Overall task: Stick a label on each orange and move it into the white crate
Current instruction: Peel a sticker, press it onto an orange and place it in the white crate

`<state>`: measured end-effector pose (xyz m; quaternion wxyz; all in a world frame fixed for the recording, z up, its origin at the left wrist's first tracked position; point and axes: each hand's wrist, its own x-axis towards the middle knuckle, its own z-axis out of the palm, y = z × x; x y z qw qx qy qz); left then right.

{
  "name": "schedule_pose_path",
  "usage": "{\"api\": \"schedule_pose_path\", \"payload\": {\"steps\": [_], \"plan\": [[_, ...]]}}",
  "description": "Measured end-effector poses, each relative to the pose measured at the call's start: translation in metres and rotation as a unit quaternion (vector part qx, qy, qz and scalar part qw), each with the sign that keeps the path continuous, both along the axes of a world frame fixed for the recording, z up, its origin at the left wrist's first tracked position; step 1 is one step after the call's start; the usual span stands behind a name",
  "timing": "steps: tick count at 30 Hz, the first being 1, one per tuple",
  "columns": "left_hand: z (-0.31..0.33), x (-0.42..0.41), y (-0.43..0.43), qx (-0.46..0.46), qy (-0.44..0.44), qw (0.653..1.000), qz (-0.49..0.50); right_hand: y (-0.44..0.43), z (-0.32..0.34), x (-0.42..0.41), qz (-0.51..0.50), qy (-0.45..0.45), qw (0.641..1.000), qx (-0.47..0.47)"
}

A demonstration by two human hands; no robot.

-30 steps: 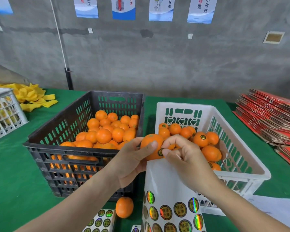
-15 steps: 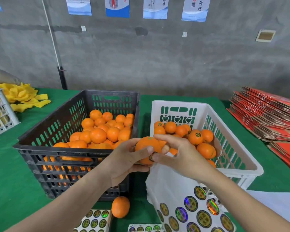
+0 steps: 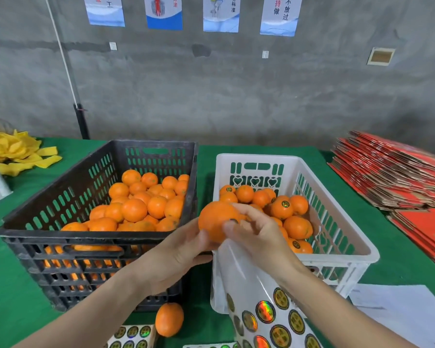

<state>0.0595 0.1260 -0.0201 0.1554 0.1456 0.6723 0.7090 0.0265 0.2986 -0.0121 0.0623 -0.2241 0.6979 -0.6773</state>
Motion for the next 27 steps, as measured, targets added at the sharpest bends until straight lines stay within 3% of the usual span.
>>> {"api": "schedule_pose_path", "payload": {"steps": [3, 6, 9, 11, 13, 15, 17, 19, 21, 24, 25, 26, 27], "plan": [[0.004, -0.003, 0.001, -0.040, -0.037, 0.998, -0.021, -0.001, 0.005, -0.002, -0.030, -0.024, 0.999, -0.010], [0.005, -0.012, 0.003, -0.060, -0.081, 0.995, 0.024, -0.002, 0.002, -0.006, -0.037, -0.012, 0.999, 0.007], [0.009, -0.016, -0.001, -0.071, -0.050, 0.995, 0.051, 0.000, 0.000, -0.039, -0.082, -0.044, 0.995, -0.020], [0.012, -0.017, -0.010, -0.127, -0.013, 0.990, 0.061, 0.007, 0.005, -0.085, -0.154, -0.056, 0.986, -0.029], [0.015, -0.022, -0.020, -0.169, 0.014, 0.984, 0.062, 0.017, 0.007, -0.138, -0.224, -0.051, 0.972, 0.046], [0.018, -0.026, -0.030, -0.164, 0.024, 0.985, 0.056, 0.029, -0.004, -0.184, -0.249, -0.021, 0.945, 0.213], [0.021, -0.030, -0.038, -0.127, 0.013, 0.991, 0.041, 0.040, -0.025, -0.215, -0.236, 0.016, 0.884, 0.402], [0.022, -0.032, -0.043, -0.092, -0.008, 0.995, 0.033, 0.045, -0.050, -0.234, -0.208, 0.035, 0.828, 0.519], [0.022, -0.033, -0.046, -0.075, -0.022, 0.996, 0.036, 0.046, -0.074, -0.247, -0.190, 0.042, 0.796, 0.573], [0.022, -0.034, -0.051, -0.048, -0.044, 0.997, 0.036, 0.040, -0.086, -0.252, -0.184, -0.014, 0.796, 0.576], [0.021, -0.035, -0.052, -0.045, -0.048, 0.997, 0.040, 0.037, -0.082, -0.251, -0.183, -0.033, 0.781, 0.596], [0.022, -0.036, -0.054, -0.043, -0.048, 0.997, 0.042, 0.033, -0.072, -0.245, -0.184, -0.028, 0.768, 0.613], [0.022, -0.035, -0.056, -0.043, -0.046, 0.997, 0.043, 0.026, -0.057, -0.234, -0.186, 0.005, 0.781, 0.596]]}}
